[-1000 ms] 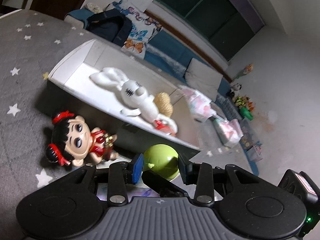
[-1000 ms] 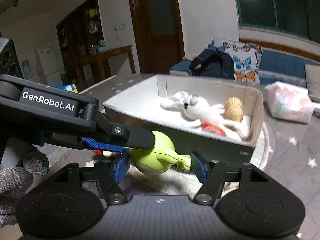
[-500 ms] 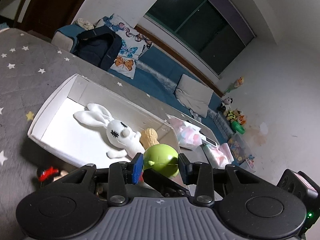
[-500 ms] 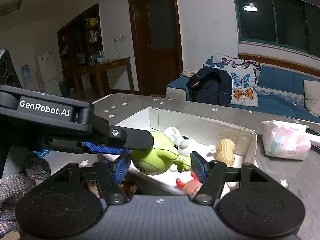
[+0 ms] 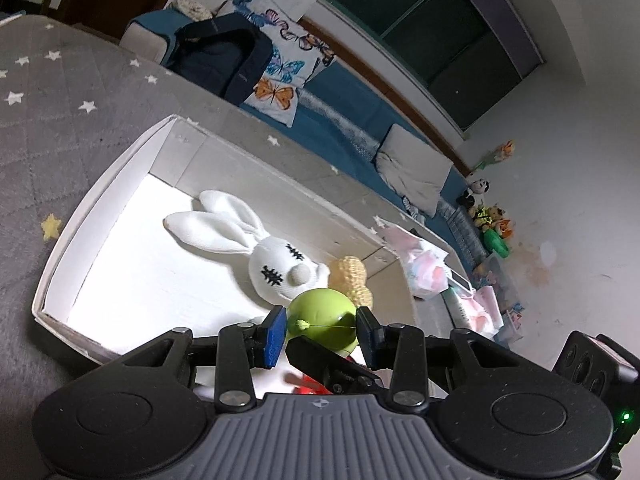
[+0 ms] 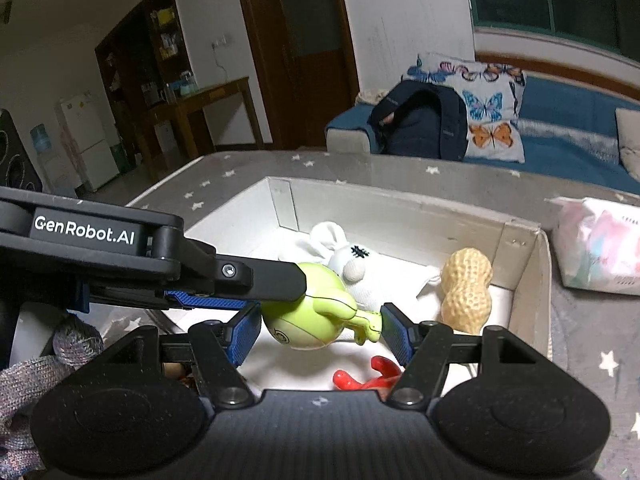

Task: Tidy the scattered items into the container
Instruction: 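Carry the green toy into the box and open the right tool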

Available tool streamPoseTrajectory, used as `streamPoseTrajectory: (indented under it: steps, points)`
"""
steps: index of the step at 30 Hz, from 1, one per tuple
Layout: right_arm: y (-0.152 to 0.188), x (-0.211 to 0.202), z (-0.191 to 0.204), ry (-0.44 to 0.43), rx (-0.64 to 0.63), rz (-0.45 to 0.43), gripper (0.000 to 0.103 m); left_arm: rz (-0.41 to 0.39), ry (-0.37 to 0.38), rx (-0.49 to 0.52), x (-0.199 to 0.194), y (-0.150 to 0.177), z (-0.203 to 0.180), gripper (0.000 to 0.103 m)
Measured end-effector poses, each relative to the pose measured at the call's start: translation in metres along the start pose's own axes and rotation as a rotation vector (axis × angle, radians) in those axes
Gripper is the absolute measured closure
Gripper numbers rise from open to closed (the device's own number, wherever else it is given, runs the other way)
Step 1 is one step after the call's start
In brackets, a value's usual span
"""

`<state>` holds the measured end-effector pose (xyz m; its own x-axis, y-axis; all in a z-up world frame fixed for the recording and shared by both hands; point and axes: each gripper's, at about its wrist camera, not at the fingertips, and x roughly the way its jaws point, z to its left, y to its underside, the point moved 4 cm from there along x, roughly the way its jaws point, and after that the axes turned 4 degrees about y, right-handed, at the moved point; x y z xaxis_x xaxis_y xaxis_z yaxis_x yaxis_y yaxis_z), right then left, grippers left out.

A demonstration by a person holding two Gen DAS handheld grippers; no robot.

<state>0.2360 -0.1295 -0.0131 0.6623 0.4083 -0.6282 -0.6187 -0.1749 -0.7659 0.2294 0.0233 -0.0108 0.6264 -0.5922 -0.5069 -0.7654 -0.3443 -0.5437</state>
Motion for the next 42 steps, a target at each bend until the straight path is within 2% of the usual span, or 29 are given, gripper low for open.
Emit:
streamPoseTrajectory:
  steps: [9,14,22,42]
  points:
    - [0.001,0.014,0.000,0.012,-0.012,0.045,0.037,0.019,-0.010,-0.013,0.009,-0.003,0.009,0.063]
    - [0.000,0.020,0.000,0.022,-0.014,0.067,0.037,0.026,-0.041,0.018,0.014,-0.002,0.007,0.063]
    - [-0.001,0.026,-0.002,0.025,-0.005,0.093,0.036,0.034,-0.051,0.020,0.017,-0.006,0.010,0.063]
    - [0.003,0.023,-0.005,0.023,0.013,0.096,0.036,0.041,-0.056,0.039,0.015,-0.004,0.006,0.063]
